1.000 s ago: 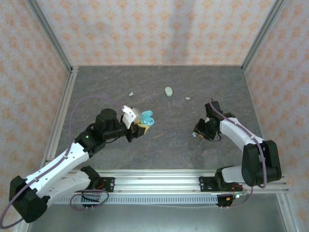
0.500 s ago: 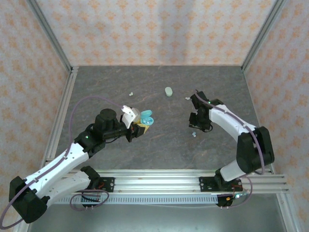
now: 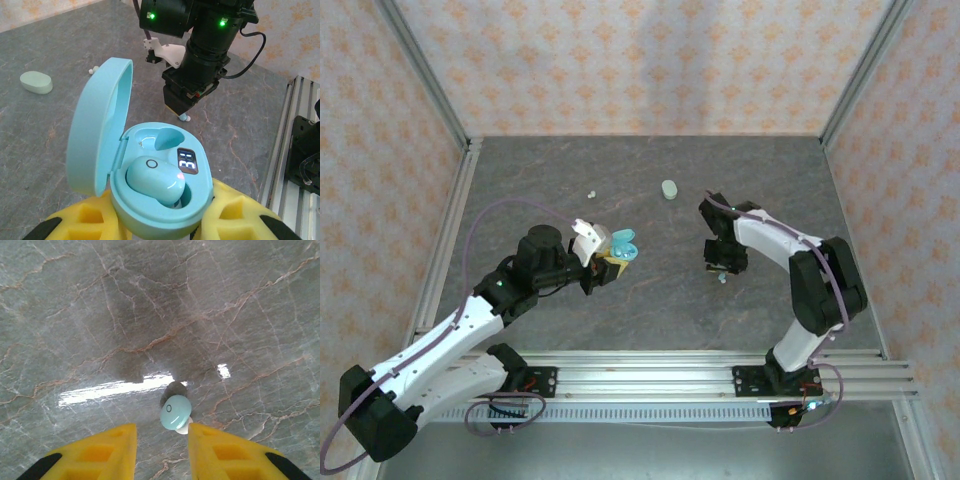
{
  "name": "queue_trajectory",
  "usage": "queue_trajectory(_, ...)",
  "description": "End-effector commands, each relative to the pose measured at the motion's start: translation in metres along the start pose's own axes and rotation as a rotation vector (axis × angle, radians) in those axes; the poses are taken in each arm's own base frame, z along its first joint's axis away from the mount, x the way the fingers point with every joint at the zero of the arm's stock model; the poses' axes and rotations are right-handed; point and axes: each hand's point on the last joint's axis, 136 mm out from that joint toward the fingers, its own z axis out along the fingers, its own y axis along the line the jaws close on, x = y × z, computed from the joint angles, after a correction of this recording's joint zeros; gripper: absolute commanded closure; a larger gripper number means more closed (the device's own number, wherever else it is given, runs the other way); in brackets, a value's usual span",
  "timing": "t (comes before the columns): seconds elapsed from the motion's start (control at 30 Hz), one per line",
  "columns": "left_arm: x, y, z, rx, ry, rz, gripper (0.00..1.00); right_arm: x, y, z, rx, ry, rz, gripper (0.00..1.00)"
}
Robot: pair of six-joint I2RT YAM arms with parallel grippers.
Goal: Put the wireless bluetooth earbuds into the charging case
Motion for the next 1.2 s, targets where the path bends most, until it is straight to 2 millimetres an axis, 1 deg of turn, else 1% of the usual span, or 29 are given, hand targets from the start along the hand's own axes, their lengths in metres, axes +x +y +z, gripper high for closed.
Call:
queue_trajectory(0.0,-0.018,-0.003,-0.009,-0.013,-0.041,0.04,0.96,-0.003,-0.003,0.002,0.037,-0.002,-0.019,0.68)
queue_trajectory(0.3,-0.017,-0.002,-0.009,-0.016,-0.038,0.043,0.96,0.0,-0.007,0.017,0.066,0.019,-0.026,0.68)
queue_trajectory(0.57,-0.016,-0.002,-0.011,-0.02,-0.034,0.043,0.96,0.003,-0.007,0.028,0.073,0.036,-0.031,0.71)
queue_trajectory(0.77,-0.015,-0.003,-0.013,-0.022,-0.035,0.045,0.96,0.008,-0.01,0.032,0.078,0.054,-0.031,0.72)
queue_trajectory(0.87,-0.016,-0.003,-0.014,-0.024,-0.037,0.044,0.96,0.011,-0.011,0.032,0.075,0.057,-0.03,0.75)
queue_trajectory(1.0,-0.016,-0.004,-0.015,-0.022,-0.04,0.044,0.96,0.013,-0.011,0.029,0.066,0.05,-0.026,0.82)
queue_trajectory(1.17,-0.018,-0.005,-0.017,-0.022,-0.049,0.046,0.96,0.012,-0.005,0.013,0.006,0.014,-0.008,0.86)
